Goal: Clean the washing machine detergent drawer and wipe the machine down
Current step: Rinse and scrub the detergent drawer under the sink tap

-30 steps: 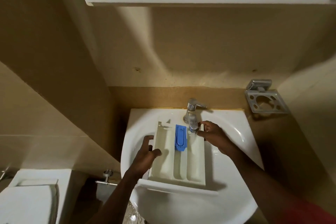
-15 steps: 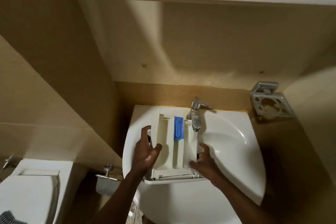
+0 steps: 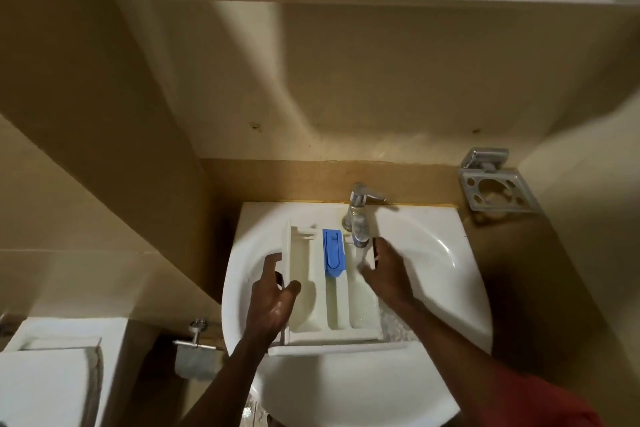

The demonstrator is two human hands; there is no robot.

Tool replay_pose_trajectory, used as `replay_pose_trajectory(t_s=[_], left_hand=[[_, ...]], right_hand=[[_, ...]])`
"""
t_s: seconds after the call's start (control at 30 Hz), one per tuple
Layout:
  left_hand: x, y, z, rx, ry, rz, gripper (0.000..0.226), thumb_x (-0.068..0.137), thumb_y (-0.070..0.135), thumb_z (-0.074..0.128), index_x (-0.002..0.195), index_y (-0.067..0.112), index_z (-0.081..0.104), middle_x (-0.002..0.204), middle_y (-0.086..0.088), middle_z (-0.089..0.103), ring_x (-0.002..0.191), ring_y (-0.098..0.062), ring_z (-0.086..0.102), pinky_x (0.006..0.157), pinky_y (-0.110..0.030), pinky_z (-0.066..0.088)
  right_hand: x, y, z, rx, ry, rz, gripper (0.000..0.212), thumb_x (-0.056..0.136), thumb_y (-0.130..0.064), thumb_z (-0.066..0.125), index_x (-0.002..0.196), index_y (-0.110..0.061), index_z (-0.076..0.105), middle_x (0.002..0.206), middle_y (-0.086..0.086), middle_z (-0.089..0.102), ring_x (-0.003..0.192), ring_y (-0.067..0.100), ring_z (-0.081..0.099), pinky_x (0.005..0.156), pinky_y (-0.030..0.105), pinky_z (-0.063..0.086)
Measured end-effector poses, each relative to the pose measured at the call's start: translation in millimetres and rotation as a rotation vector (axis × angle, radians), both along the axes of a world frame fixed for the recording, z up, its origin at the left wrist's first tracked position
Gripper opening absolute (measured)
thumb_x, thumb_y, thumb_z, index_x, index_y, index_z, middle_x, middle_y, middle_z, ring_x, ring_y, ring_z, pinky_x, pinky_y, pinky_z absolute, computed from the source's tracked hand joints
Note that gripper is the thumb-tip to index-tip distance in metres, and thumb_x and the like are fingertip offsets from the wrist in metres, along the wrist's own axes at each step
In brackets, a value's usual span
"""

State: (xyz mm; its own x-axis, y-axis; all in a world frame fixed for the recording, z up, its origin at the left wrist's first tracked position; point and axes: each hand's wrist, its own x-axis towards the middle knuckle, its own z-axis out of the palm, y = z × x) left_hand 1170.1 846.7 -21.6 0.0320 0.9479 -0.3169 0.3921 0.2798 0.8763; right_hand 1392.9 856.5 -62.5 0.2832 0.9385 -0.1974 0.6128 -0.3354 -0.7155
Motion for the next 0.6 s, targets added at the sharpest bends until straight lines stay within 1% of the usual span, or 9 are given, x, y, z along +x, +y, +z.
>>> replay_pose_trajectory(t_s=[0.07, 0.1, 0.17, 0.27, 0.33, 0.43, 0.47, 0.5, 0.6], left_hand=[[-1.2, 1.4, 1.6, 0.004, 0.006, -0.005, 0.052, 0.088, 0.009, 0.063, 0.135, 0.019, 0.041, 0.088, 0.001, 0.063, 0.077, -0.013, 0.064, 0.057, -0.017, 0.047], [-2.3, 2.4, 2.0, -0.002, 0.004, -0.008, 0.052, 0.088, 0.008, 0.062, 0.135, 0.019, 0.041, 0.089, 0.000, 0.064, 0.078, -0.013, 0.064, 0.057, -0.018, 0.048], [-3.1, 4.1, 1.3, -0.022, 0.005, 0.002, 0.052, 0.088, 0.008, 0.061, 0.135, 0.019, 0.042, 0.091, -0.004, 0.066, 0.076, -0.015, 0.063, 0.056, -0.019, 0.048], [-0.6, 6.9, 1.7, -0.054, 0.011, 0.022, 0.051, 0.089, 0.009, 0.058, 0.134, 0.022, 0.040, 0.091, -0.006, 0.066, 0.074, -0.017, 0.063, 0.052, -0.024, 0.048], [-1.3, 9.4, 2.2, -0.045, 0.026, 0.000, 0.050, 0.089, 0.010, 0.058, 0.134, 0.022, 0.039, 0.089, -0.003, 0.065, 0.075, -0.018, 0.064, 0.055, -0.027, 0.049], [-3.8, 10.9, 4.3, 0.001, 0.064, -0.045, 0.049, 0.088, 0.008, 0.058, 0.132, 0.020, 0.042, 0.086, -0.002, 0.064, 0.071, -0.020, 0.063, 0.056, -0.027, 0.048], [-5.0, 10.3, 5.2, 0.012, 0.078, -0.055, 0.049, 0.087, 0.008, 0.059, 0.131, 0.020, 0.042, 0.085, -0.002, 0.064, 0.071, -0.020, 0.063, 0.057, -0.028, 0.048], [-6.3, 9.4, 7.2, 0.018, 0.090, -0.068, 0.049, 0.087, 0.008, 0.059, 0.131, 0.021, 0.043, 0.085, -0.001, 0.064, 0.071, -0.021, 0.062, 0.057, -0.028, 0.047], [-10.5, 10.5, 11.9, -0.004, 0.101, -0.103, 0.049, 0.087, 0.008, 0.059, 0.130, 0.024, 0.041, 0.087, 0.002, 0.061, 0.071, -0.018, 0.059, 0.052, -0.025, 0.043]], right_hand=[[-2.0, -14.5, -3.8, -0.044, 0.050, 0.081, 0.062, 0.088, -0.020, 0.066, 0.141, -0.022, 0.035, 0.109, 0.000, 0.061, 0.091, 0.014, 0.057, 0.076, 0.025, 0.045], [-1.6, -14.5, -1.6, -0.044, 0.084, 0.088, 0.073, 0.087, -0.018, 0.067, 0.146, -0.027, 0.025, 0.112, -0.001, 0.061, 0.091, 0.013, 0.058, 0.076, 0.025, 0.047], [0.7, -3.2, 4.2, -0.006, 0.166, 0.049, 0.089, 0.079, -0.007, 0.068, 0.148, -0.037, 0.019, 0.109, -0.006, 0.062, 0.084, 0.014, 0.061, 0.071, 0.032, 0.054], [3.1, 14.6, 9.3, 0.030, 0.114, 0.028, 0.095, 0.072, -0.001, 0.064, 0.146, -0.041, 0.022, 0.096, -0.001, 0.065, 0.070, 0.018, 0.062, 0.065, 0.039, 0.055], [3.9, 17.6, 5.5, 0.044, 0.037, 0.034, 0.080, 0.078, -0.004, 0.061, 0.145, -0.033, 0.030, 0.094, 0.001, 0.065, 0.068, 0.022, 0.062, 0.064, 0.039, 0.053], [-0.5, 12.3, 0.0, 0.102, -0.139, 0.031, 0.019, 0.093, -0.010, 0.049, 0.111, -0.011, 0.054, 0.093, 0.012, 0.066, 0.081, 0.036, 0.063, 0.066, 0.041, 0.051], [-3.8, 9.7, -1.3, 0.105, -0.180, 0.002, 0.012, 0.095, -0.013, 0.047, 0.102, -0.008, 0.056, 0.092, 0.015, 0.066, 0.083, 0.039, 0.063, 0.066, 0.042, 0.050], [-7.2, 8.6, -1.9, 0.105, -0.201, -0.036, 0.016, 0.097, -0.015, 0.045, 0.099, -0.006, 0.058, 0.093, 0.017, 0.067, 0.085, 0.040, 0.062, 0.068, 0.042, 0.049], [-10.8, 18.0, 3.6, 0.018, -0.218, -0.142, 0.025, 0.098, -0.017, 0.046, 0.102, -0.003, 0.066, 0.100, 0.019, 0.068, 0.097, 0.040, 0.061, 0.076, 0.040, 0.049]])
